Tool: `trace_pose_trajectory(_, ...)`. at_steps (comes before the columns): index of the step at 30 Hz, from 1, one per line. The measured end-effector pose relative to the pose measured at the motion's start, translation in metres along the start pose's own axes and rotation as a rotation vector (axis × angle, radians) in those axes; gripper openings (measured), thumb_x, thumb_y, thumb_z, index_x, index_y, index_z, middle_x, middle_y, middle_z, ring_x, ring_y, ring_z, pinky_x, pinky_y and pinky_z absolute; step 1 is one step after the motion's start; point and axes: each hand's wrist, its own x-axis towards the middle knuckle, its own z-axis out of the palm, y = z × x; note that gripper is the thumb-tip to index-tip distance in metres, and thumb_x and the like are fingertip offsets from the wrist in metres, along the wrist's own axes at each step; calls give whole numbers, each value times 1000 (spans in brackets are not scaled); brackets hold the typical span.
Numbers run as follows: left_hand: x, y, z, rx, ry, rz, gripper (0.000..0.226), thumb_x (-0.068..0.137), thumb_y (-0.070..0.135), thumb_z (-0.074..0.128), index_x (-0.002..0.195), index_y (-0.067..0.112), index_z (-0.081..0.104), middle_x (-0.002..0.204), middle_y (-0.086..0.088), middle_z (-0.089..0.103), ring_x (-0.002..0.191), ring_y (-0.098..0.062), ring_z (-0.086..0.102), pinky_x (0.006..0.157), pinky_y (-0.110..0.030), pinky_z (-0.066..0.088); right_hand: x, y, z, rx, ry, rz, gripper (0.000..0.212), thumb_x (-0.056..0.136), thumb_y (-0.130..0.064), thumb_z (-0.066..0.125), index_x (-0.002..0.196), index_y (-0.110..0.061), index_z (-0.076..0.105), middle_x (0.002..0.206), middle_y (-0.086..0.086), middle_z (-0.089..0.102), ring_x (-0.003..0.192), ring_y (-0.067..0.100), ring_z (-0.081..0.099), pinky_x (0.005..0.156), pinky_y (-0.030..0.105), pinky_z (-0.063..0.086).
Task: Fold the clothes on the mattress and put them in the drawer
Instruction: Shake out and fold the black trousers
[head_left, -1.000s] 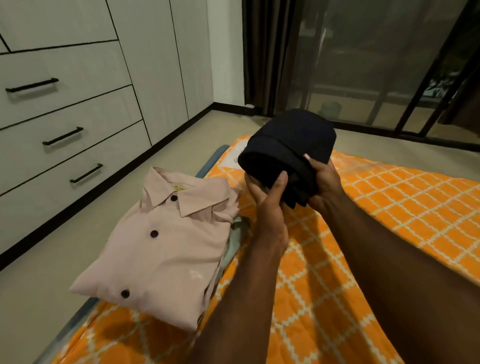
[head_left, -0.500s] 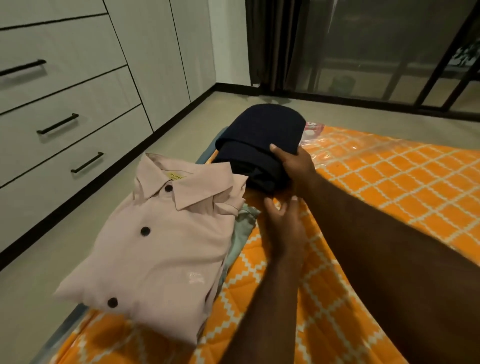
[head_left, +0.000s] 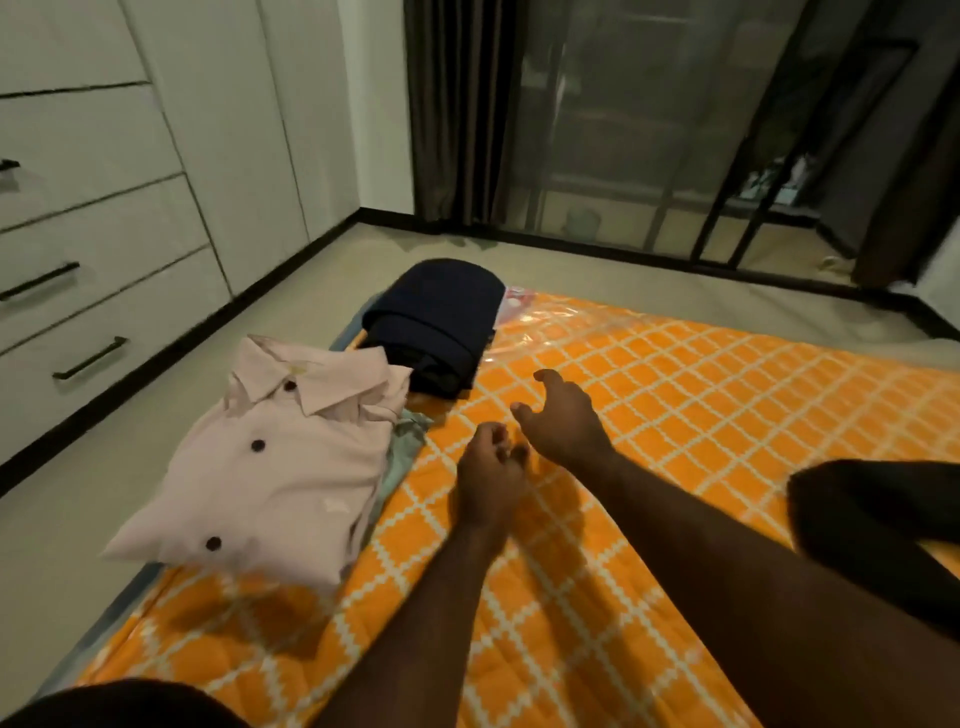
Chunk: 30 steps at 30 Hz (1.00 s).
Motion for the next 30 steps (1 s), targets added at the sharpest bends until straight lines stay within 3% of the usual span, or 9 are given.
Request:
trace_pose_trajectory(4,-27,-3,16,342,-256,198,59,95,48,58,145,18,49,143,-6,56,129,-24,55,105,-43,47,-67,50,-38,-185,-30,7,64,96,-44,63,151,-25,38,146,11,47,129,32,54,99,44,50)
trace_pose_trajectory(6,-42,8,25,395,-346,263,70,94,60,49,149,18,44,148,-7,52,134,-26,51,109,-48,42,-94,76,-57,-232,-23,39,63,95,-45,62,151,-27,38,147,8,45,129,31,54,99,45,50)
trace_pose_trajectory(9,-65,45,40,297,-353,402,60,98,54,55,146,17,49,145,-6,56,134,-25,51,109,-42,43,-122,113,-78,-280,-8,97,64,95,-47,63,150,-26,38,146,9,46,129,32,54,100,47,50)
trace_pose_trajectory(13,-92,95,52,214,-338,585,47,97,42,63,136,16,56,128,-6,66,118,-23,61,97,-35,48,-128,138,-103,-315,47,235,68,93,-46,64,152,-24,37,149,15,42,132,37,50,101,50,50)
trace_pose_trajectory(17,-115,96,49,487,-551,740,53,97,46,61,141,19,51,140,-4,56,127,-23,54,103,-40,46,-121,161,-122,-395,89,510,69,93,-42,65,152,-23,36,160,16,24,149,42,19,110,57,39)
trace_pose_trajectory(21,-119,79,27,704,-701,751,57,98,50,58,147,26,42,149,0,42,130,-25,49,102,-49,46,-123,188,-127,-389,81,716,63,103,-35,56,159,-27,28,169,19,-4,153,49,-5,118,67,21)
trace_pose_trajectory(24,-110,69,9,746,-710,709,57,98,49,59,147,26,41,148,-1,41,128,-25,50,101,-47,47,-126,207,-131,-293,75,736,62,105,-27,51,161,-18,24,166,25,14,149,49,22,115,58,31)
trace_pose_trajectory(27,-98,62,-4,670,-683,646,56,98,44,61,147,23,44,147,-3,42,132,-23,47,105,-42,43,-120,206,-135,-265,38,580,42,102,-23,55,139,-4,54,141,24,54,130,42,52,101,48,47)
trace_pose_trajectory(30,-94,54,-8,505,-609,497,53,98,41,64,145,23,48,146,-3,46,128,-22,51,100,-37,47,-111,180,-125,-31,32,370,29,98,-10,53,122,-5,70,118,21,70,110,37,66,93,45,56)
